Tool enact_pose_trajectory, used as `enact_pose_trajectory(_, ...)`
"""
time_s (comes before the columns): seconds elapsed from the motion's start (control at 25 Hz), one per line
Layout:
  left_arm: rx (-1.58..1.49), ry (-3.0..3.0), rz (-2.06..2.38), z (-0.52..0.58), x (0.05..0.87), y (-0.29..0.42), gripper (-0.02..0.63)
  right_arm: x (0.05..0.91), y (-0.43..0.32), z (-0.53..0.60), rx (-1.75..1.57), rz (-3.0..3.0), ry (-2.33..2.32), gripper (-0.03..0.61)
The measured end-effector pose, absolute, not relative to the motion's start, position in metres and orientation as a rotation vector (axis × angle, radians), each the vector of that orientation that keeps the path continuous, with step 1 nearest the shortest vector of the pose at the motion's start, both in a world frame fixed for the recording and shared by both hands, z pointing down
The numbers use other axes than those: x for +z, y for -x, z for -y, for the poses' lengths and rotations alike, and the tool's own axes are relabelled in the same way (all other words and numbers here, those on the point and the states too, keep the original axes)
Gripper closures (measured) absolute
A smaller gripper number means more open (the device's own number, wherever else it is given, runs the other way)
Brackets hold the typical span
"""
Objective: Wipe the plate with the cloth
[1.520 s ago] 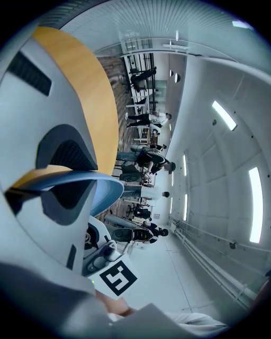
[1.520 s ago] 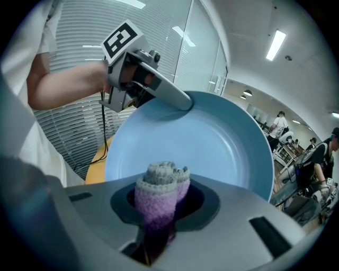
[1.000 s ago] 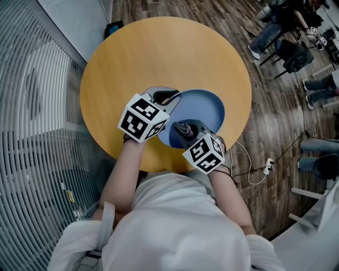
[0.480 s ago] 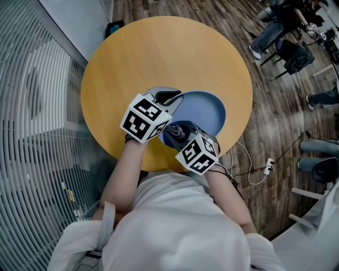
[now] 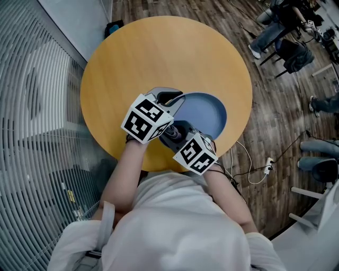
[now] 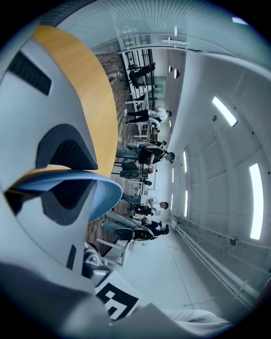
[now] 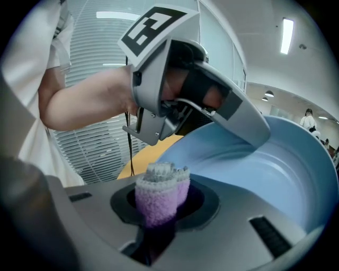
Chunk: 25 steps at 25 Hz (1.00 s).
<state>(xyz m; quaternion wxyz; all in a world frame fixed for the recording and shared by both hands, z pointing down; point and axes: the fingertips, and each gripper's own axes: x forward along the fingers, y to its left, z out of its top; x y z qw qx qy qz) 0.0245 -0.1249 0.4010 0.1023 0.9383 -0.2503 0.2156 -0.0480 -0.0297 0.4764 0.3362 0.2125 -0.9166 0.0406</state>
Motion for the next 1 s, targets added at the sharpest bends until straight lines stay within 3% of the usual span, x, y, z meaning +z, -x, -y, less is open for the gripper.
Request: enact_pose_trajectory(1.0, 0.637, -2.754, 0.787, 0.133, 0.403, -0.011, 0.584, 0.518, 0.022, 0.012, 0.118, 2.224, -0.437, 0.489)
